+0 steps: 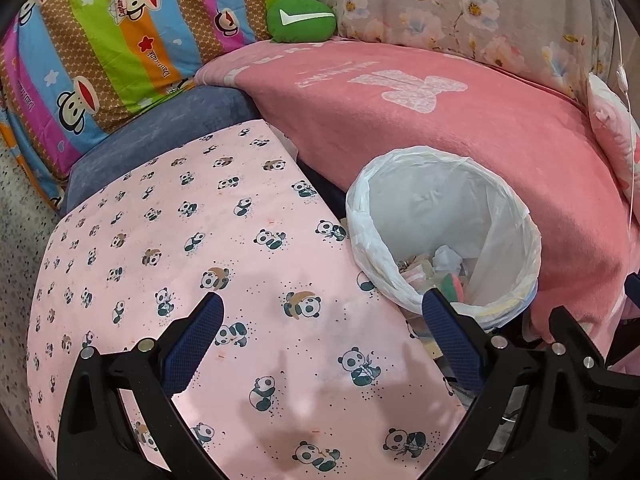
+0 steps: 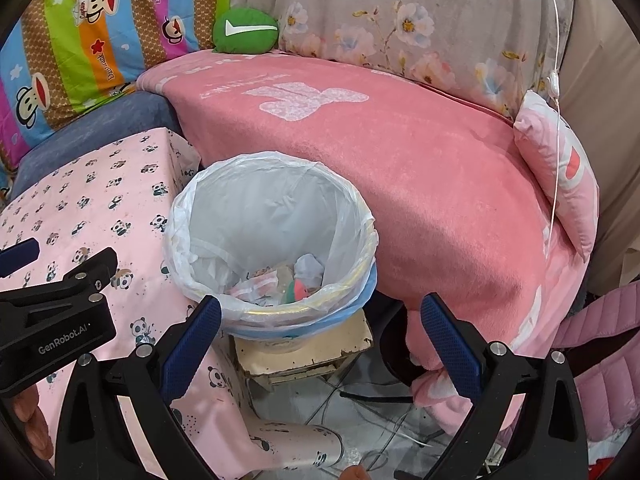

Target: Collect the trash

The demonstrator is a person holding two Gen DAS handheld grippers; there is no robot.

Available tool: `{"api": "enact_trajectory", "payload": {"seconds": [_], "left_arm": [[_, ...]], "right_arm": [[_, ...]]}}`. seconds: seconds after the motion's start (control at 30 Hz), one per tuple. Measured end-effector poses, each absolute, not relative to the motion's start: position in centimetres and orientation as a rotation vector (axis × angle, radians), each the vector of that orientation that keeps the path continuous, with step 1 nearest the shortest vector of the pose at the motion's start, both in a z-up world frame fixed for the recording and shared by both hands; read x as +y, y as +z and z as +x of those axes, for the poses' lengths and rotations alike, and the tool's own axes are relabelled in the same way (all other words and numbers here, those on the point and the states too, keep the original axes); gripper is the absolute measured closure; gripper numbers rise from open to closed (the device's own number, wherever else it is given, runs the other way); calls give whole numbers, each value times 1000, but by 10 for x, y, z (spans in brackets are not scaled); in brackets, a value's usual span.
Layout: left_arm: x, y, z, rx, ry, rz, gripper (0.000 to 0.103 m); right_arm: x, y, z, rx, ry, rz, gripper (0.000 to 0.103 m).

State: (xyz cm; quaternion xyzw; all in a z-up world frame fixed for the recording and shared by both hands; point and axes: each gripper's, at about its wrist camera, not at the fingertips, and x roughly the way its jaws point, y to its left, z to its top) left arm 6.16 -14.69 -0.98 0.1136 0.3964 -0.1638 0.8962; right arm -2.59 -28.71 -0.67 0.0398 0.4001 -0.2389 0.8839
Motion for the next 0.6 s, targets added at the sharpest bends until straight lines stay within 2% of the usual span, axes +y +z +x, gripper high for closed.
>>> {"api": "enact_trajectory", "payload": {"seconds": [0.6], "left_arm": [[-147, -12, 61, 829, -342, 240, 8]], "right_arm": [[-288, -9, -26, 839, -495, 85, 7]]}}
